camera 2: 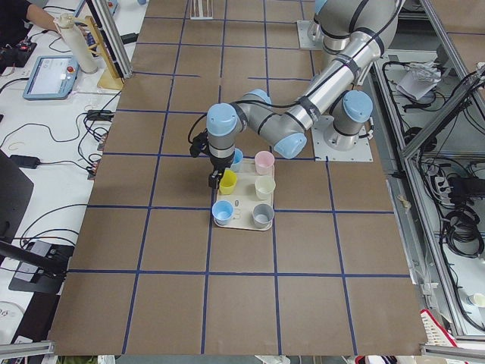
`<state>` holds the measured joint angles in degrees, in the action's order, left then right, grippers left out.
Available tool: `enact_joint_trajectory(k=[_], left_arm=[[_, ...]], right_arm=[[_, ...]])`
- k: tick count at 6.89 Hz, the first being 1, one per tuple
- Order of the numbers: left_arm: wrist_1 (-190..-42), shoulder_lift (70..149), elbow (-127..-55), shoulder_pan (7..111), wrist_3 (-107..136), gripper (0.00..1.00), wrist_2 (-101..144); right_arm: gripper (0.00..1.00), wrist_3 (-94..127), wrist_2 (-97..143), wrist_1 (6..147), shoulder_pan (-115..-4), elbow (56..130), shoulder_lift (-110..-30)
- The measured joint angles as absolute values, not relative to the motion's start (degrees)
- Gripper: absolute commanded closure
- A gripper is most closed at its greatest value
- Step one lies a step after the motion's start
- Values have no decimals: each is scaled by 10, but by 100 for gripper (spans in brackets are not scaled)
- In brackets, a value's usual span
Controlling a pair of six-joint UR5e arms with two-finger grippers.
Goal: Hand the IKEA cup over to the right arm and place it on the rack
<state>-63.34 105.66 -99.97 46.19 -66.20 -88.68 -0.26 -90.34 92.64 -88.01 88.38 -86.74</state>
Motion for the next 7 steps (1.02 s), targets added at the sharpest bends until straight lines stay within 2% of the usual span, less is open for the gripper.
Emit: enact_joint_trajectory(k=[3,7], left_arm=[[-628,1087,-1006,467,-640,0,-882],[-597,1113,-1009,473,-610,9,-887]], right_arm=[[0,-3,-904,926,-880,884,-867],[0,-3,-904,926,-880,884,-867]])
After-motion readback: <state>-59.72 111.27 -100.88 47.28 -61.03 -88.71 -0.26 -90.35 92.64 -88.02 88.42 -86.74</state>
